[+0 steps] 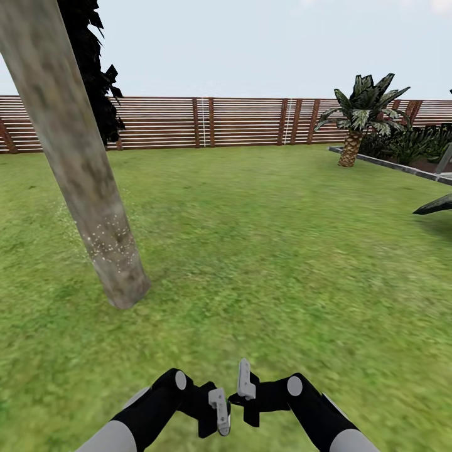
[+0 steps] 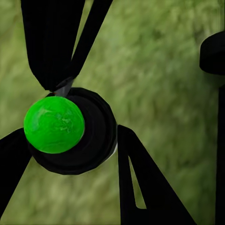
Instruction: In the garden, pick up the pesticide atomizer on the floor and spray pesticide onto both trees until each tree trunk is fully covered.
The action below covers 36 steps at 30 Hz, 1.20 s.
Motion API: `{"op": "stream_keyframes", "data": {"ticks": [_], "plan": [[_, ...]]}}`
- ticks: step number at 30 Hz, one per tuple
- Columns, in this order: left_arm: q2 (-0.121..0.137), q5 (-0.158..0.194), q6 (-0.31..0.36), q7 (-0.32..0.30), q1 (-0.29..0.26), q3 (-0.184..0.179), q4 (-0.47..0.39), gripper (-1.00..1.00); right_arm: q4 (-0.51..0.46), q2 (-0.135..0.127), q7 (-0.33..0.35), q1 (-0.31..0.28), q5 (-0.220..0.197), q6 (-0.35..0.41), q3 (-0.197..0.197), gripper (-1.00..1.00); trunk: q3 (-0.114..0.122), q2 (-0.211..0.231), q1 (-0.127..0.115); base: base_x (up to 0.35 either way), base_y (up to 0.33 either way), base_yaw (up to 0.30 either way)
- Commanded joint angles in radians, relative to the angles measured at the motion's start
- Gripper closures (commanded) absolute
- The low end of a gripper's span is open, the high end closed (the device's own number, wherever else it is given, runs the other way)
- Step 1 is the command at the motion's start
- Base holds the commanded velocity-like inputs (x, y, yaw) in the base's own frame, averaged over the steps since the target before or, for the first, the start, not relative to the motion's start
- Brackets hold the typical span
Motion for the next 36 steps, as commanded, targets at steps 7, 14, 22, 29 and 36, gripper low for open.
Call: {"op": "stream_keyframes", "data": {"ticks": [7, 14, 22, 29, 36], "plan": [[-0.002, 0.001, 0.0, 0.0, 0.0, 0.0, -0.001, 1.0, 0.0, 0.0, -0.001, 0.0, 0.0, 0.0, 0.0, 1.0, 0.0, 0.0, 0.0, 0.0, 0.0, 0.0], [0.005, -0.002, -0.001, 0.0, 0.0, 0.005, 0.0, 1.0, 0.0, 0.0, -0.001, 0.0, 0.0, 0.0, 0.0, 1.0, 0.0, 0.0, 0.0, 0.0, 0.0, 0.0], [0.157, -0.004, -0.001, 0.0, 0.003, 0.006, 0.001, 1.0, 0.001, -0.004, 0.0, 0.0, 0.001, -0.002, -0.001, -1.0, 0.0, 0.0, 0.0, 0.0, 0.0, 0.0], [0.275, -0.004, 0.004, 0.061, 0.003, 0.178, 0.002, 1.0, 0.011, -0.026, -0.071, 0.001, 0.001, -0.005, -0.005, -1.0, 0.0, 0.0, 0.0, 0.0, 0.0, 0.0], [0.253, 0.053, -0.103, 0.473, 0.007, 0.875, 0.227, 1.0, 0.475, -0.079, -1.016, 0.006, -0.071, -0.031, -0.21, -1.0, 0.0, 0.0, 0.0, 0.0, 0.0, 0.0]]}}
